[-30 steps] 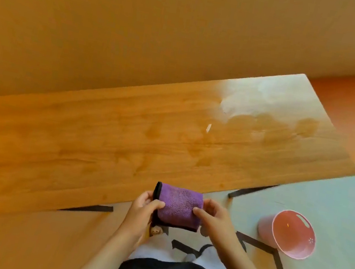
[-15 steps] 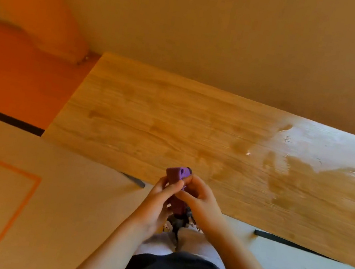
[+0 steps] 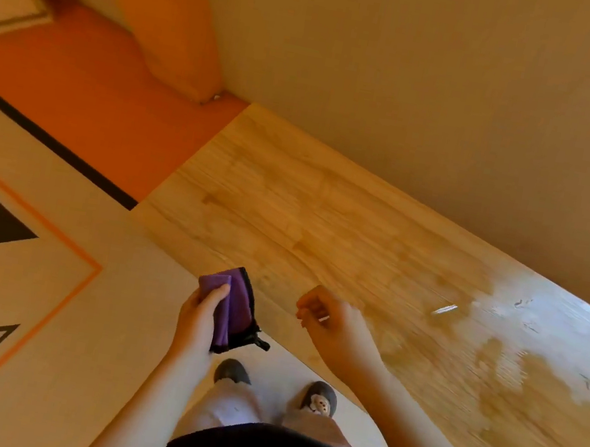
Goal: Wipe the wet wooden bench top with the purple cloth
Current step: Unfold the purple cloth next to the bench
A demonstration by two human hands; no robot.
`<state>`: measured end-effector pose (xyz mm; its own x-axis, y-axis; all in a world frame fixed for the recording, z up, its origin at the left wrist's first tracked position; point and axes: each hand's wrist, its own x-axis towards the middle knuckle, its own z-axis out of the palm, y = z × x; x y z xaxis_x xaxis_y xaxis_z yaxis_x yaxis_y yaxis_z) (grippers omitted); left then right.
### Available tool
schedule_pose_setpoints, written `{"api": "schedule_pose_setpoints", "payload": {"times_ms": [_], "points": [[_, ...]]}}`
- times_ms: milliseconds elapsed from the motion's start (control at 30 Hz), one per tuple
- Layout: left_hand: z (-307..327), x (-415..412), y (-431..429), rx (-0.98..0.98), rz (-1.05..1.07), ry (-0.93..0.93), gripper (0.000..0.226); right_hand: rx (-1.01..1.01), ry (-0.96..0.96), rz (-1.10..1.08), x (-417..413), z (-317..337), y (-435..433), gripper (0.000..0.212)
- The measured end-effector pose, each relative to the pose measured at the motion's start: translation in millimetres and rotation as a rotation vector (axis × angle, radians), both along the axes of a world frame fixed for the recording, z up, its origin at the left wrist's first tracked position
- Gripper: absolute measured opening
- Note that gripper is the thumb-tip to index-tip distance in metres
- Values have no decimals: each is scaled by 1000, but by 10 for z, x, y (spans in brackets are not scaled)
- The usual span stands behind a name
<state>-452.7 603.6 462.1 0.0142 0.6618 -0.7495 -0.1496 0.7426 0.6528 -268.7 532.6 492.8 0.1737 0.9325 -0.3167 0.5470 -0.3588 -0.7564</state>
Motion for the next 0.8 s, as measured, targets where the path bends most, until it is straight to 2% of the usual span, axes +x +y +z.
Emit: {"api": "schedule_pose_setpoints", "payload": {"times_ms": [67,200,400,533,600,700,800], "points": [[-58,-207,183,9,58,27,8,-7,-99,106,-111,-102,222,15],[-176,-728,581,-4,131,52,16,9,-188,209,-542,-295,692,19],[-331,-1569,1343,17,2,132,14,-8,-228,160,-1382,-546,1386,19],[-363,-2042,1775,86,-86,204,21,-48,-156,64,-1893,-585,1698,17],[-386,-2160,1905,124,-102,199,20,-60,-47,33,-2142,-542,1859,16],[-368,-2156,1943,143,-105,121,15,-93,181,-32,-2468,-447,2107,21],[-307,-2035,1881,98,-43,-37,20,-147,275,-30,-2729,-402,2270,33]]}}
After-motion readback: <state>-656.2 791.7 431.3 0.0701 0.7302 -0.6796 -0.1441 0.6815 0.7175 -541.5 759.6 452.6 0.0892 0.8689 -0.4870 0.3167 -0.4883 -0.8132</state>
